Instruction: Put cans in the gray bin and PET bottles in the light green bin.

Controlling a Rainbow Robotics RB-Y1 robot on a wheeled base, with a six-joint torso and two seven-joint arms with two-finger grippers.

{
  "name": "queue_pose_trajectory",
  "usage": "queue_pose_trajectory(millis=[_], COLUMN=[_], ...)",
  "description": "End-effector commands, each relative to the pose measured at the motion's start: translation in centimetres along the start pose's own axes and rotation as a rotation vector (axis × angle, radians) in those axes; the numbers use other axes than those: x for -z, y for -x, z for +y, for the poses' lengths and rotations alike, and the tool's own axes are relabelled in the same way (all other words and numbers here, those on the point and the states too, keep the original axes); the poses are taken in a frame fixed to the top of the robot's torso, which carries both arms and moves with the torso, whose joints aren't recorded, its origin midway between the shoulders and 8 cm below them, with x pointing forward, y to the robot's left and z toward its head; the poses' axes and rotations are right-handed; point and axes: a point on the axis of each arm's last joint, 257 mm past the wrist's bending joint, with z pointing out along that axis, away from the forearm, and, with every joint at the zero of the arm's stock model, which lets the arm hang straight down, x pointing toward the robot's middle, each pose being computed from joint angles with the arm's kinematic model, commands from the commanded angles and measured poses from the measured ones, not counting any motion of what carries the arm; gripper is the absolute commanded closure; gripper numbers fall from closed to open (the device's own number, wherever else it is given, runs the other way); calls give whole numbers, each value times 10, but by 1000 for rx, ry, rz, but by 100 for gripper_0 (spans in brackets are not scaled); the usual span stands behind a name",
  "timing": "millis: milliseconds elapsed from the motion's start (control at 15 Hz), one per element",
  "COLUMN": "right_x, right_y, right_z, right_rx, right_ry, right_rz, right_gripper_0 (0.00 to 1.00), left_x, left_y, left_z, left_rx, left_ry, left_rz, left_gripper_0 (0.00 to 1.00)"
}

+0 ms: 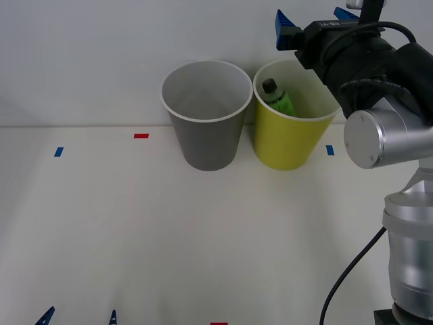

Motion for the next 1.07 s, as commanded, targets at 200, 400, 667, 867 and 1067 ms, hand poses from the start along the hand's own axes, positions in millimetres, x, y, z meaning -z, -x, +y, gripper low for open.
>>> queue_pose_trajectory(millis=[200, 400, 667, 867, 1067], right_x=[83, 125, 166, 195, 210], right_y=[-15, -34, -62, -94, -113], right_z=[-1, -1, -15, -28, -36], right_rx=[21, 37, 12, -10, -8], right_ry=[-2, -1, -44, -85, -107], right_rz=[2, 51, 111, 166, 213], right_gripper_0=[0, 0, 0, 0, 0], left_x=[0, 0, 0, 0, 0], left_y=[0, 0, 0, 0, 0], left_z=[0, 0, 0, 0, 0], left_rx=[0, 0, 0, 0, 0], left_ry=[0, 0, 0, 0, 0], left_rz=[0, 0, 0, 0, 0], left_gripper_0=[0, 0, 0, 0, 0])
